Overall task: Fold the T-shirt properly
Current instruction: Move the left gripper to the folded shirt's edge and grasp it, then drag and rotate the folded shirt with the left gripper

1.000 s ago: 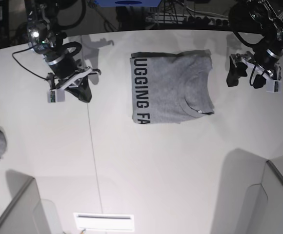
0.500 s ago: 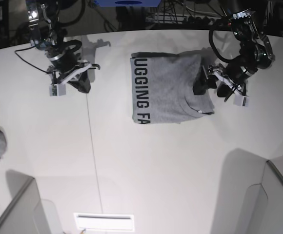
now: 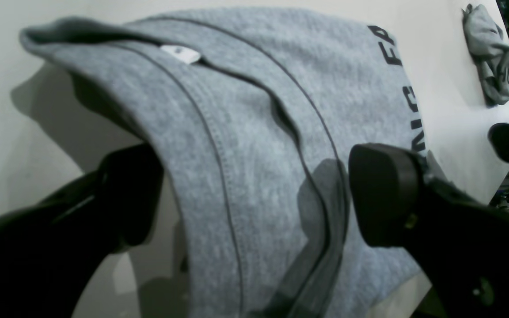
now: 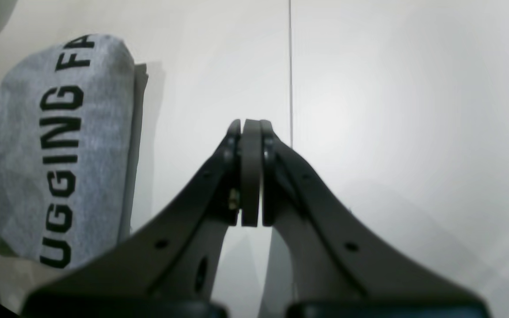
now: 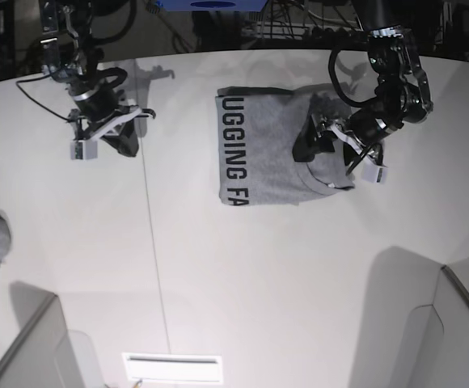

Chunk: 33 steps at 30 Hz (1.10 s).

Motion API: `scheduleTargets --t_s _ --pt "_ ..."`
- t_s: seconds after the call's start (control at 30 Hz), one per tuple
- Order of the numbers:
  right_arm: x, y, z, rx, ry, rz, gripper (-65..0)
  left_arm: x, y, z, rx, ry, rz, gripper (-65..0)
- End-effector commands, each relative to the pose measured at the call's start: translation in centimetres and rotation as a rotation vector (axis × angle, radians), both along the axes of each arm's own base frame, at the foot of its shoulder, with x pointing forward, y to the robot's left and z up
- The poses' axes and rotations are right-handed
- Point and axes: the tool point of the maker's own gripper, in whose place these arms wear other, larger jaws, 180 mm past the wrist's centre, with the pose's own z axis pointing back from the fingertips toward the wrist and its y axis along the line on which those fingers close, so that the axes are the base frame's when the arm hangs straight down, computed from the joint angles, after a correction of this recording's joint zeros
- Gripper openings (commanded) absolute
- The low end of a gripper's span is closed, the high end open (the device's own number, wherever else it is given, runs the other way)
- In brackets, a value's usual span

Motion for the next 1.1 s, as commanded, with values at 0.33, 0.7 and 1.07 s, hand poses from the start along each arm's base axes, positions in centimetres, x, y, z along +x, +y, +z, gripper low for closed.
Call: scheduleTargets --t_s 0.33,0.7,1.07 --pt "0.7 -0.1 1.1 0.01 -0.046 -0.005 -65.0 -1.7 -0.2 -3.1 -0.034 0.114 0.012 -27.3" --pt "0.1 -1.3 0.8 0.0 -0.034 -0.041 -65.0 -1.7 0.0 -3.0 -0.026 0.114 0.006 -65.0" --pt "-0.9 -7.4 1.1 -0.001 -0.048 -0.287 -65.0 -2.0 0.0 -3.8 0.037 0.189 -0.033 -65.0"
